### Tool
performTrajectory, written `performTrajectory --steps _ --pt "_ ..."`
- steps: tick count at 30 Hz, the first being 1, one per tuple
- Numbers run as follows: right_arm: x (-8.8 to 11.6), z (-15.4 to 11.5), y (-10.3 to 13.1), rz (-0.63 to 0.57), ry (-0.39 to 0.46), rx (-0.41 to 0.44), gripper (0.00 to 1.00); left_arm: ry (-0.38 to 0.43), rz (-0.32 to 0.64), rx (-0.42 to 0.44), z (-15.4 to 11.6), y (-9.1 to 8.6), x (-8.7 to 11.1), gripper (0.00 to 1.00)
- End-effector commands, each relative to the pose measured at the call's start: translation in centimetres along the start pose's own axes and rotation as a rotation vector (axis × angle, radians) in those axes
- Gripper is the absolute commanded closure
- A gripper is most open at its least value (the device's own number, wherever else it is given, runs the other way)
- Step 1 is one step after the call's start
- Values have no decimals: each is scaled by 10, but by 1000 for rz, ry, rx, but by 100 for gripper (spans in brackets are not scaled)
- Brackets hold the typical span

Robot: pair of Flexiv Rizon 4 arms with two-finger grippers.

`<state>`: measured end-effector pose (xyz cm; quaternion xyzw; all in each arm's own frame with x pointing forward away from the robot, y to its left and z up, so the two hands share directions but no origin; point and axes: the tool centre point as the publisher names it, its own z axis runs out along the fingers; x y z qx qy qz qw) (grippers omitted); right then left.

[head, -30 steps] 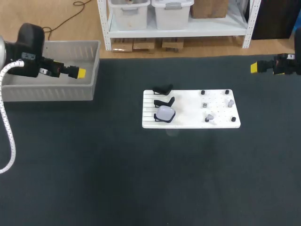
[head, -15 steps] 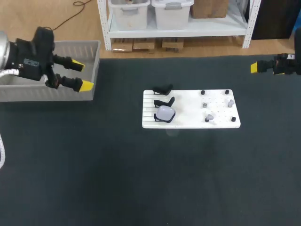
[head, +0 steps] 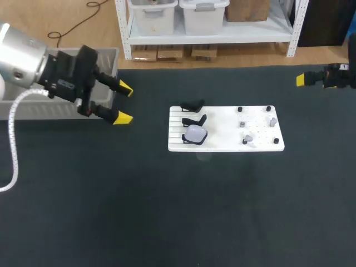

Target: Pick up each earbud case from the left stands, insert the matching earbuds, close the lid, and place the case in the box.

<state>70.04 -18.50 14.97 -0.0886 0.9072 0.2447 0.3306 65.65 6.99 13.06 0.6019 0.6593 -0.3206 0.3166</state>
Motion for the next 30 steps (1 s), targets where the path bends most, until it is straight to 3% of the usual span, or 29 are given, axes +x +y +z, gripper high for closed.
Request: performTrajectory --steps 1,6,17,30 --pt "0 0 0 -1 1 -1 0 -2 5 76 17 7 3 0" --pt "0 0 0 -1 1 -1 0 -10 50 67 33 0 4 0" --pt "0 0 0 -1 1 -1 0 -67 85 131 72 -16 1 0" --pt "0 0 0 -1 1 -1 0 -68 90 165 106 -17 3 0"
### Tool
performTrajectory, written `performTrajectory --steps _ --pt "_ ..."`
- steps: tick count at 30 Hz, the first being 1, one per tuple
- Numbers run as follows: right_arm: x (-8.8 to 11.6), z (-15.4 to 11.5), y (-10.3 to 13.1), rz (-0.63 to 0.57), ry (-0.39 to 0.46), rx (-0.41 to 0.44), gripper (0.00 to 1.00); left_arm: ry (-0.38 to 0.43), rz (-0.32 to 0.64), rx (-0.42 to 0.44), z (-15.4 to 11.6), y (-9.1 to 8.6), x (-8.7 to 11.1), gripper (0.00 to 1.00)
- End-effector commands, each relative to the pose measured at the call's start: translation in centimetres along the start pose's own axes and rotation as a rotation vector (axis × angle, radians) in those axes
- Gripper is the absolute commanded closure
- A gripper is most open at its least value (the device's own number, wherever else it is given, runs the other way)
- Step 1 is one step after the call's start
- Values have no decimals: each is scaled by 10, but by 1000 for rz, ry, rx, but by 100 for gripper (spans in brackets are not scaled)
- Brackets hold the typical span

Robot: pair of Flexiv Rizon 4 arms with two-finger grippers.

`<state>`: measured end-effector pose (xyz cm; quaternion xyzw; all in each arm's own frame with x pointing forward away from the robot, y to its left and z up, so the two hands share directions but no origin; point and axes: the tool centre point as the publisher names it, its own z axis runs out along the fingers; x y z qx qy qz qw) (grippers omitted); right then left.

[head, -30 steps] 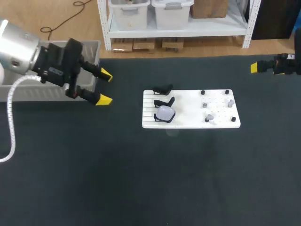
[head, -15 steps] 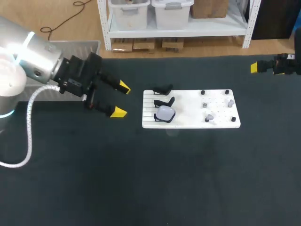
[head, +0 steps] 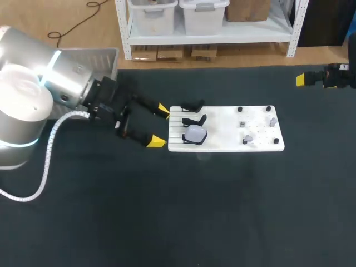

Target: Pick up each earbud case from the left stands, insert the matching earbuds, close the lid, and place the case in the box.

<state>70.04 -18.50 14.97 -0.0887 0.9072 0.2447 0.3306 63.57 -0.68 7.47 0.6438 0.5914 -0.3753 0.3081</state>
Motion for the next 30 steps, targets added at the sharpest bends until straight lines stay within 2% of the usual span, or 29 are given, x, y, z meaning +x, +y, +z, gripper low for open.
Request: performTrajectory --steps 1,10,17,22,30 --pt "0 0 0 -1 1 -1 0 4 -11 14 13 9 5 0" --pt "0 0 0 -1 1 -1 0 -1 -25 13 31 12 15 0" --pt "0 0 0 -1 1 -1 0 -5 -39 -3 42 24 23 18" --pt "0 0 0 -1 1 -1 0 -5 -47 -7 50 30 26 25" --pt "0 0 0 -1 1 -1 0 -13 -43 -20 60 36 21 36"
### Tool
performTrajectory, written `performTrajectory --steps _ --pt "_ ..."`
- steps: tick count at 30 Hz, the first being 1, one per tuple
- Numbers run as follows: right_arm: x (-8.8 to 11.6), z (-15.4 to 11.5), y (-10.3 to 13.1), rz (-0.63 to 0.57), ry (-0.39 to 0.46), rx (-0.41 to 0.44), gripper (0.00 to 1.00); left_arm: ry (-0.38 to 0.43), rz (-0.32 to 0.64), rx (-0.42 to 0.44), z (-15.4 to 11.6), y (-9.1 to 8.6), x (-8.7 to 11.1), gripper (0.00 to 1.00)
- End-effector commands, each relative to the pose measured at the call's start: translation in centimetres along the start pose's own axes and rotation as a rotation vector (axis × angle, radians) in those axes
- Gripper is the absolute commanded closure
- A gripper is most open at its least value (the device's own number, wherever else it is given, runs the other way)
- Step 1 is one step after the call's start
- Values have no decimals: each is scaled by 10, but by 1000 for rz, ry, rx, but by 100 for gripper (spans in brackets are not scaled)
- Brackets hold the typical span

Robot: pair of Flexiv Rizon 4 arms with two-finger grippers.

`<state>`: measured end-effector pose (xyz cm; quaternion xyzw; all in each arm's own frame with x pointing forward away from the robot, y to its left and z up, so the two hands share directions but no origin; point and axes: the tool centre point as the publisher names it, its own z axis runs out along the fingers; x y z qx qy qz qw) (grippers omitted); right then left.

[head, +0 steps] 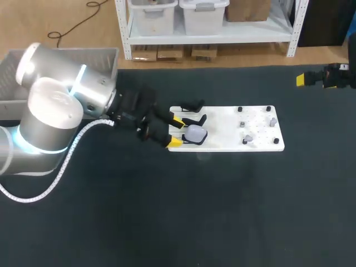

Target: Pick up each earbud case from the left stands, insert the matching earbuds, close the lid, and place the case in the box.

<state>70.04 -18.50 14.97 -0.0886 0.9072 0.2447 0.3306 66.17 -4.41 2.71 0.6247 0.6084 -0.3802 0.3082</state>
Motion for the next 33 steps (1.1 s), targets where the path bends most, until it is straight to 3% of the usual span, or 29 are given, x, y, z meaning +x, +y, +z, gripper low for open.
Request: performTrajectory --steps 1,10,33 --pt "0 0 0 -1 1 -1 0 -3 7 -2 8 5 -1 37" --pt "0 0 0 -1 1 -1 0 -2 2 -32 20 9 4 50" --pt "0 0 0 -1 1 -1 0 -53 -19 -61 25 12 1 57"
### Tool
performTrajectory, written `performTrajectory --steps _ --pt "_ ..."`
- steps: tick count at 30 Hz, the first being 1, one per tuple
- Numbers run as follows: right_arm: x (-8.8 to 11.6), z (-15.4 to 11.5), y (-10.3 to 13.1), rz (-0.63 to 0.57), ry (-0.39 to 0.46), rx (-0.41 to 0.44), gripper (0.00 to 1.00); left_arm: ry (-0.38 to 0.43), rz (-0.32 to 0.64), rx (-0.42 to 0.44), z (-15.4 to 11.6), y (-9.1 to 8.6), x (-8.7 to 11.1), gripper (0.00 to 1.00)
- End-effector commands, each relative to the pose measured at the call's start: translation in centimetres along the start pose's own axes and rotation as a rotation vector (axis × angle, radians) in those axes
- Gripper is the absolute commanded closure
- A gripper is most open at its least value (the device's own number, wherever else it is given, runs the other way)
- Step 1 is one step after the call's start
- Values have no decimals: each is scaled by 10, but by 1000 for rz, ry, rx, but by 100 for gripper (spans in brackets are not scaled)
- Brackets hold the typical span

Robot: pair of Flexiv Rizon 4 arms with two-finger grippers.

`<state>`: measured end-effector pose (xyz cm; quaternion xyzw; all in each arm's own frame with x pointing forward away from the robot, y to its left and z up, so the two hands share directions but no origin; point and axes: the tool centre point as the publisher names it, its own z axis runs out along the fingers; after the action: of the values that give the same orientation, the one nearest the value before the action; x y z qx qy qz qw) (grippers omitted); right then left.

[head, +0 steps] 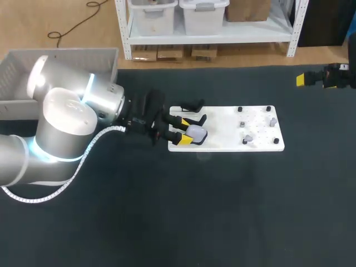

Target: Pick up each earbud case from the left stands, insert the matching earbuds, close the lid, and place the case in the box.

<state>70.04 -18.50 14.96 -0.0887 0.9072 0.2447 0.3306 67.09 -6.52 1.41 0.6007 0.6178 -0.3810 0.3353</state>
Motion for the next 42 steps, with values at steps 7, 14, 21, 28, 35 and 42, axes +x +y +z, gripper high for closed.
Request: performTrajectory --steps 7,14,21,28,35,42 --pt "0 0 0 -1 1 -1 0 -11 8 -7 4 0 0 58" --pt "0 0 0 -1 1 -1 0 -14 18 -3 5 -1 -2 65" --pt "0 0 0 -1 1 -1 0 -13 25 -1 6 -2 -1 76" --pt "0 0 0 -1 1 -1 0 -19 30 -9 5 -4 -3 90" --pt "0 0 0 -1 1 -1 0 -41 40 -9 -4 -9 -9 100" --pt "0 0 0 -1 1 -1 0 -121 52 -30 -28 -14 -30 100"
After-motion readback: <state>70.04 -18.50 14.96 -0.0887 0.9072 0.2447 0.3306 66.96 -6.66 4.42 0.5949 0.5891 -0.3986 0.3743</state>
